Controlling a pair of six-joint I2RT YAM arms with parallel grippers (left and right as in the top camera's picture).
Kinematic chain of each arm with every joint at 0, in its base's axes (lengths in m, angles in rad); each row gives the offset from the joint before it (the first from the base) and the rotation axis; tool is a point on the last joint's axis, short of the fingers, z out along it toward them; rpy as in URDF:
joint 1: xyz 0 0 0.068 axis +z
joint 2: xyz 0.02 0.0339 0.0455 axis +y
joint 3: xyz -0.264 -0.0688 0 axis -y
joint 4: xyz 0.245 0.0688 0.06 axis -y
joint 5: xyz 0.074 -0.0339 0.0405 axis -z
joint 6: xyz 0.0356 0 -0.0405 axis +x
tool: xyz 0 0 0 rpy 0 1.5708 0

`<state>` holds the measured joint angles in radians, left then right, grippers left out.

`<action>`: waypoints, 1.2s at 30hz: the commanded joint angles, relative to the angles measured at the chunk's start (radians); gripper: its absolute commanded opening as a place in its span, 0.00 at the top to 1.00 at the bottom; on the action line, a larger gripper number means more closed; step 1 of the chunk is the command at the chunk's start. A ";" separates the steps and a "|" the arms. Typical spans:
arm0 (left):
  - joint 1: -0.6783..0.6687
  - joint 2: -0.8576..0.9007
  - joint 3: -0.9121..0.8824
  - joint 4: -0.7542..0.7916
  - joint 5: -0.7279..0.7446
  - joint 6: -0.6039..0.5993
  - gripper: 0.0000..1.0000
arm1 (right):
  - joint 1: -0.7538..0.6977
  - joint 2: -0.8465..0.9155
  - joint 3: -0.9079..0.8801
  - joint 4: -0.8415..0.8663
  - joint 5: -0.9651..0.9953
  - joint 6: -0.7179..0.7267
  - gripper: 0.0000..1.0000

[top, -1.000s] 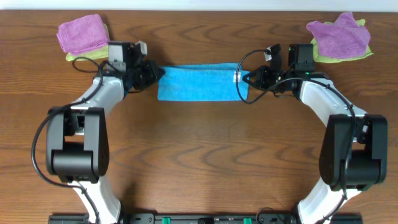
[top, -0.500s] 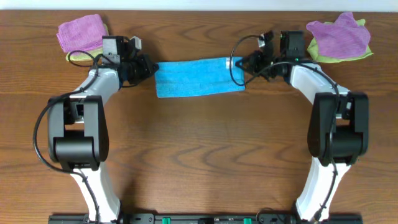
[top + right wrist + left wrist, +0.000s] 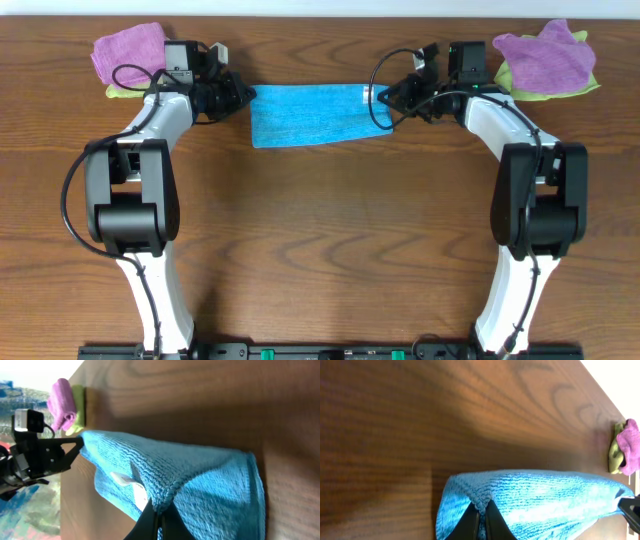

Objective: Fold the cloth
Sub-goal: 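Lift the bottom edge and fold it up over the top edge, then release the folded edge and raise both grippers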

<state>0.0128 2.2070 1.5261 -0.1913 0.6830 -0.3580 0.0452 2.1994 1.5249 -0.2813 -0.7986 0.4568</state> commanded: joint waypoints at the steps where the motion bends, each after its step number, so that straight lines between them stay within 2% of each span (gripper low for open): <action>1: 0.019 0.017 0.022 -0.032 0.011 0.049 0.94 | -0.005 0.012 0.016 -0.027 0.024 -0.002 0.98; 6: 0.019 0.017 0.024 -0.041 0.060 0.048 0.94 | -0.019 0.011 0.032 -0.097 0.007 -0.002 0.98; 15: 0.019 0.017 0.035 -0.111 0.077 0.072 0.94 | -0.054 0.008 0.103 -0.361 0.039 -0.077 0.98; 30: 0.019 0.017 0.035 -0.178 0.039 0.098 0.94 | -0.050 0.006 0.103 -0.504 0.142 -0.140 0.98; 36: 0.019 0.017 0.035 -0.225 0.013 0.127 0.94 | -0.040 0.006 0.102 -0.503 0.204 -0.158 0.98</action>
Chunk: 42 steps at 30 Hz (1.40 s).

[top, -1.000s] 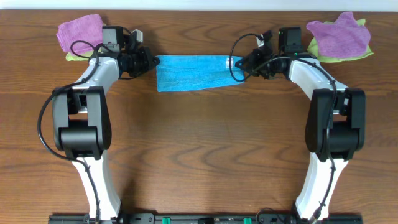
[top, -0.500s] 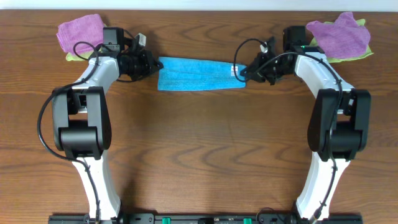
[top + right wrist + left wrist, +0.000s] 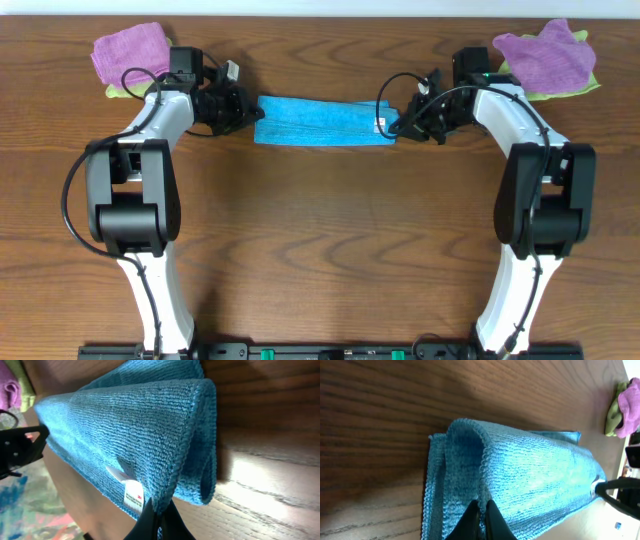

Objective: Fold the cloth
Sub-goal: 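Release the folded edge and raise both grippers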

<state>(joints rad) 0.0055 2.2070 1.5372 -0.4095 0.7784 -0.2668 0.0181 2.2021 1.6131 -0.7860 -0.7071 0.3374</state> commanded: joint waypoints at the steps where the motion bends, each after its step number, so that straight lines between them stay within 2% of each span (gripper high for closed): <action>1: 0.026 0.017 0.024 -0.013 -0.083 0.036 0.94 | -0.011 0.003 0.014 0.005 0.124 -0.039 0.98; 14: 0.024 0.017 0.024 -0.036 -0.181 0.047 0.94 | 0.030 0.009 0.008 0.007 0.216 -0.040 0.98; 23: 0.018 0.017 0.024 -0.035 -0.185 0.051 0.95 | 0.035 0.011 0.008 0.008 0.290 -0.039 0.98; 24: 0.018 0.017 0.024 -0.035 -0.187 0.051 0.94 | 0.035 0.011 0.008 0.007 0.293 -0.039 0.96; 25: 0.018 0.017 0.024 -0.035 -0.187 0.051 0.90 | 0.036 0.011 0.008 0.008 0.293 -0.039 0.88; 26: 0.018 0.017 0.024 -0.035 -0.187 0.051 0.86 | 0.035 0.011 0.008 0.008 0.293 -0.039 0.76; 28: 0.018 0.017 0.024 -0.035 -0.187 0.050 0.63 | 0.035 0.011 0.008 0.009 0.293 -0.039 0.64; 29: 0.018 0.017 0.024 -0.035 -0.187 0.050 0.61 | 0.035 0.011 0.008 0.009 0.293 -0.039 0.53; 30: 0.020 0.017 0.024 -0.035 -0.187 0.050 0.60 | 0.035 0.011 0.008 0.009 0.293 -0.039 0.46; 33: 0.027 0.016 0.025 -0.036 -0.186 0.050 0.47 | 0.030 0.010 0.008 0.009 0.292 -0.039 0.42; 38: 0.030 0.016 0.060 -0.087 -0.175 0.050 0.51 | 0.018 0.010 0.010 0.007 0.288 -0.039 0.39; 40: 0.029 0.014 0.095 -0.134 -0.175 0.051 0.54 | 0.011 0.010 0.023 -0.006 0.276 -0.039 0.43; 42: 0.028 0.007 0.147 -0.197 -0.176 0.076 0.61 | 0.004 0.007 0.056 -0.047 0.278 -0.040 0.48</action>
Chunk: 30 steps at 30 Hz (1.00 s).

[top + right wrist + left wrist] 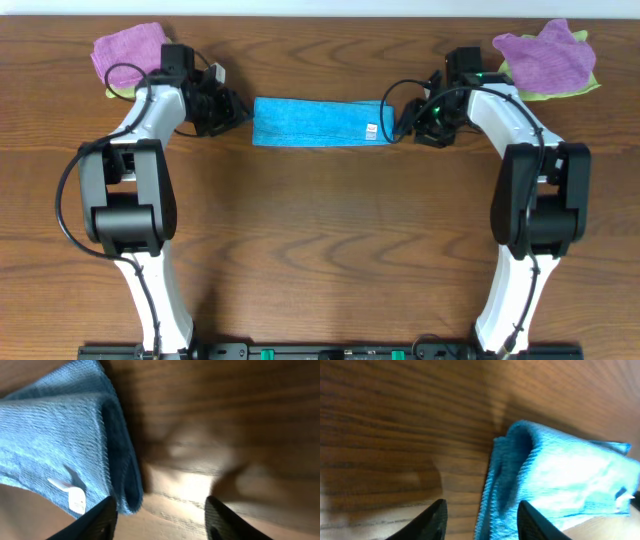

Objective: Fold the cloth
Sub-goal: 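Release the folded edge and raise both grippers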

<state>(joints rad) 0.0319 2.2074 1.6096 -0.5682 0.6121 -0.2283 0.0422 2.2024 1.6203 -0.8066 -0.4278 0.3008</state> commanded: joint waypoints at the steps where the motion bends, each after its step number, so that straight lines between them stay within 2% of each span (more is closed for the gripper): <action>1: 0.000 0.002 0.102 -0.069 -0.010 0.058 0.64 | -0.023 0.003 0.069 -0.048 0.006 -0.007 0.50; 5: -0.024 -0.026 0.244 -0.213 -0.093 0.108 0.82 | -0.024 -0.017 0.202 -0.161 0.060 -0.046 0.50; 6: -0.035 -0.032 0.272 -0.240 -0.131 0.132 0.91 | -0.021 -0.021 0.232 -0.185 0.079 -0.053 0.53; 7: -0.052 -0.036 0.297 -0.262 -0.179 0.161 0.94 | -0.014 -0.025 0.257 -0.205 0.100 -0.056 0.58; 11: -0.159 -0.030 0.321 -0.273 -0.441 0.233 0.94 | 0.041 -0.028 0.299 -0.226 0.201 -0.100 0.60; 14: -0.233 -0.016 0.302 -0.246 -0.546 0.235 0.94 | 0.079 -0.027 0.298 -0.219 0.232 -0.100 0.63; 16: -0.267 -0.007 0.280 -0.212 -0.561 0.251 0.94 | 0.101 -0.027 0.298 -0.203 0.249 -0.101 0.61; 19: -0.301 0.027 0.261 -0.187 -0.572 0.251 0.94 | 0.124 -0.027 0.298 -0.188 0.266 -0.119 0.52; 30: -0.306 0.117 0.261 -0.230 -0.579 0.248 0.94 | 0.119 -0.027 0.298 -0.185 0.298 -0.123 0.45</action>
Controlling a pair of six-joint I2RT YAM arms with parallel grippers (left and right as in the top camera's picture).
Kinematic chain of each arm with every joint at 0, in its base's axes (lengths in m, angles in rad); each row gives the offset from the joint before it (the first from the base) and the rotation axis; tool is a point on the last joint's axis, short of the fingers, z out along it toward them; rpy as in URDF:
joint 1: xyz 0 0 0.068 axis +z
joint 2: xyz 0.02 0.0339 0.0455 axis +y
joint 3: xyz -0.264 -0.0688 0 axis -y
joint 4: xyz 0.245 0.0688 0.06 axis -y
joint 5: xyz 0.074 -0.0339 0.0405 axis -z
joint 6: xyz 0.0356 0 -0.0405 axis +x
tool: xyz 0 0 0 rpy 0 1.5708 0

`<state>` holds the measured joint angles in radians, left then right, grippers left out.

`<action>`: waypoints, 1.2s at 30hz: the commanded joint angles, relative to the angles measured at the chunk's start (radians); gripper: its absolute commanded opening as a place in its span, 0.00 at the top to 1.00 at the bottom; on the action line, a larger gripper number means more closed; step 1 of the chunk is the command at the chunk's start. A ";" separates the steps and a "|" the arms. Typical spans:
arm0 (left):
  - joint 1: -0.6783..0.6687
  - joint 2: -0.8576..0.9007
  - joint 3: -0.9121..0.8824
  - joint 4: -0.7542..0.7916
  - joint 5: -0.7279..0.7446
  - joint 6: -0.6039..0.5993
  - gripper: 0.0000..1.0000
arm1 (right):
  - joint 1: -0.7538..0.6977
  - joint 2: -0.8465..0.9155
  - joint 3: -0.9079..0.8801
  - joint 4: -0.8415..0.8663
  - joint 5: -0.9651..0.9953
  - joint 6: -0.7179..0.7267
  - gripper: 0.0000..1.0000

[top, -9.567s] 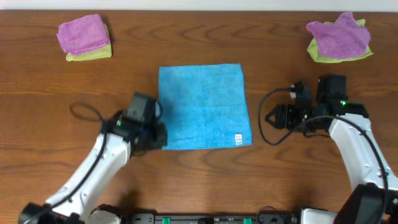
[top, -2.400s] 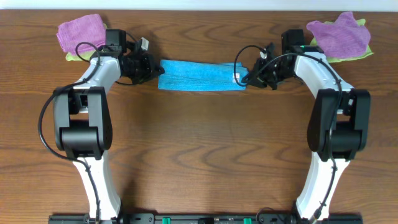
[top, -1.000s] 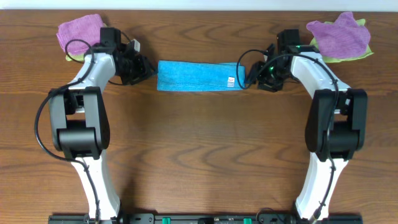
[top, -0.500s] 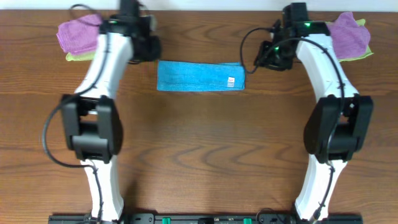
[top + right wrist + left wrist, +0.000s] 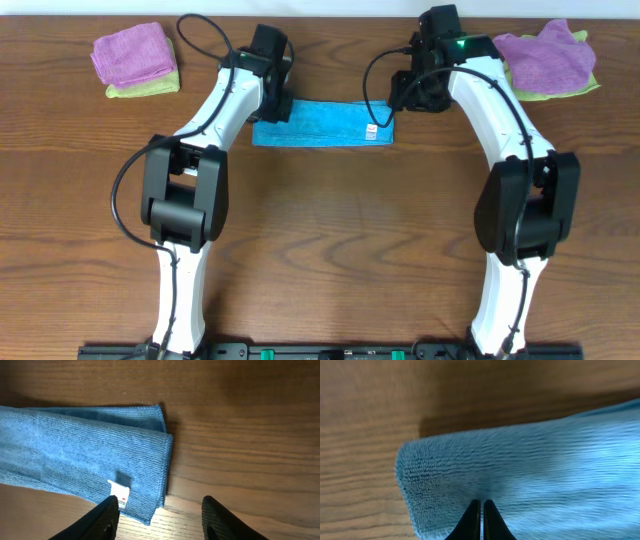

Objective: Fold the cloth
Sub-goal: 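Release the folded edge and raise both grippers, then pinch the right end of the folded strip with the right gripper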

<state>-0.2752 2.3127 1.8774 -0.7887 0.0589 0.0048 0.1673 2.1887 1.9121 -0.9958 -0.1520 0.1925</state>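
Observation:
The blue cloth (image 5: pixel 322 122) lies flat on the table as a long narrow folded strip, with a white tag (image 5: pixel 119 494) near its right end. My left gripper (image 5: pixel 272 106) is over the strip's left end. In the left wrist view its fingertips (image 5: pixel 481 503) are shut together against the blue pile (image 5: pixel 545 460), with no fold pinched between them. My right gripper (image 5: pixel 402 96) hangs above the strip's right end (image 5: pixel 150 455), open, and holds nothing.
A pink cloth on a green one (image 5: pixel 135 55) sits at the far left corner. A second pink and green pile (image 5: pixel 545 60) sits at the far right. The table's far edge (image 5: pixel 330 14) runs just behind both arms.
My left gripper was open beside the strip's left end; it is now shut over that end, and the arm reaches in from the far side. The right gripper has risen, still open. The cloth lies unchanged.
Both grippers were shut on the cloth's corners with the cloth wider and lifted. Then the cloth lay doubled into a narrow strip, still gripped. Then both had let go and stood open at its ends. Now the left is shut on top, the right open above.

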 commanded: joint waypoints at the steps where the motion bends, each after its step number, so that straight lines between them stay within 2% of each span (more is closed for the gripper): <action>1: 0.002 0.016 -0.007 -0.012 -0.026 0.014 0.94 | -0.006 -0.014 0.006 0.008 0.023 -0.015 0.45; 6: 0.002 0.018 -0.008 -0.011 -0.040 0.014 0.94 | -0.006 -0.014 0.006 0.021 0.024 -0.014 0.39; 10: 0.006 0.024 -0.009 -0.003 -0.041 0.014 0.94 | -0.006 -0.010 0.006 0.030 0.024 -0.015 0.28; 12: 0.007 0.031 -0.010 -0.001 -0.040 0.014 0.94 | -0.017 0.002 -0.002 0.030 0.006 -0.014 0.28; 16: 0.007 0.040 -0.010 -0.001 -0.040 0.014 0.94 | -0.082 0.041 -0.017 0.029 -0.241 -0.014 0.25; 23: 0.008 0.040 -0.010 -0.001 -0.040 0.014 0.95 | -0.171 0.096 -0.051 0.004 -0.448 -0.028 0.26; 27: 0.008 0.040 -0.010 -0.001 -0.039 0.013 0.94 | -0.180 0.132 -0.082 0.006 -0.517 -0.034 0.29; 30: 0.008 0.040 -0.010 -0.001 -0.038 0.010 0.94 | -0.177 0.154 -0.092 0.024 -0.602 -0.058 0.27; 36: 0.008 0.040 -0.010 -0.003 -0.032 0.010 0.94 | -0.173 0.195 -0.103 0.049 -0.627 -0.059 0.28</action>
<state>-0.2749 2.3325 1.8721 -0.7868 0.0372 0.0048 -0.0158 2.3600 1.8198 -0.9524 -0.7200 0.1551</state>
